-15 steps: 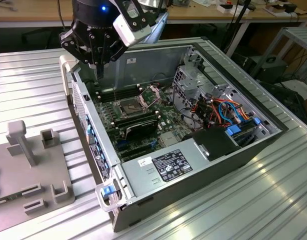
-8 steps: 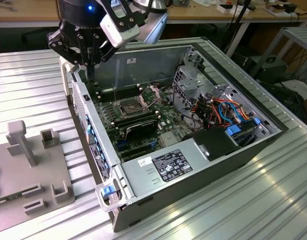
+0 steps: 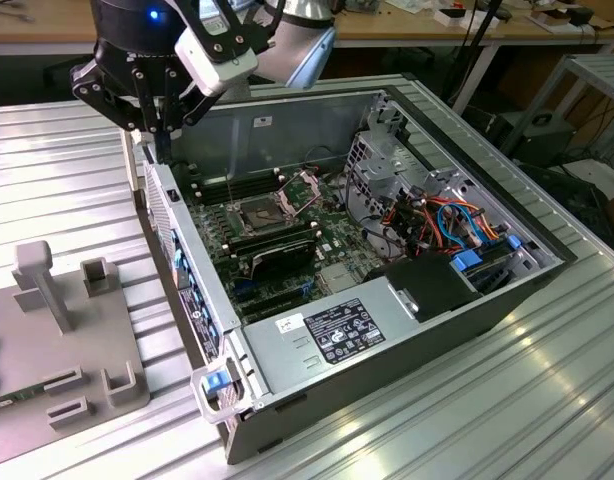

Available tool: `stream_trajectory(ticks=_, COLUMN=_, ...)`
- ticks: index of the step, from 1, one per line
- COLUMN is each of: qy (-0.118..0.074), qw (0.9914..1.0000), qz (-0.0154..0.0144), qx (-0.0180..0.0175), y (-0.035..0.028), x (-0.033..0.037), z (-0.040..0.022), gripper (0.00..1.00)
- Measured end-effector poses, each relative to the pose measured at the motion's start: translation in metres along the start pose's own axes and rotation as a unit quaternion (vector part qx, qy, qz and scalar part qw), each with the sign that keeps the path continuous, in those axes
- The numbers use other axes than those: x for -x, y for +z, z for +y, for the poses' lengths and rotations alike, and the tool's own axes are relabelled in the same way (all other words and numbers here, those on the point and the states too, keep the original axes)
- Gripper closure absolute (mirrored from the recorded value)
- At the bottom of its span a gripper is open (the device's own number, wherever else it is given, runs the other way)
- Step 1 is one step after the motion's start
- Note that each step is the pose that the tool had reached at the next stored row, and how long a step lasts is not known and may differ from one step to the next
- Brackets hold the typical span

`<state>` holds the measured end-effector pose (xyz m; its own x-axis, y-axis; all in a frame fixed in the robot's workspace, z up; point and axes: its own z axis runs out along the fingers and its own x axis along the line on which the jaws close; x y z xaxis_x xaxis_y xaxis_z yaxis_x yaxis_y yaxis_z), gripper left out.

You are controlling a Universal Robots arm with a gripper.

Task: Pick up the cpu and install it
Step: 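Reach for the cpu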

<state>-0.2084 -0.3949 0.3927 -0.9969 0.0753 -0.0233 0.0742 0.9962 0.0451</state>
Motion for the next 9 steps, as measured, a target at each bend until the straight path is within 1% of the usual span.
stream_trajectory(ticks=9, qy=0.000, qw=1.00000, qz=0.0000, qx=0.0000, y=-0.0004, x=-0.0158, z=-0.0004, gripper=0.89)
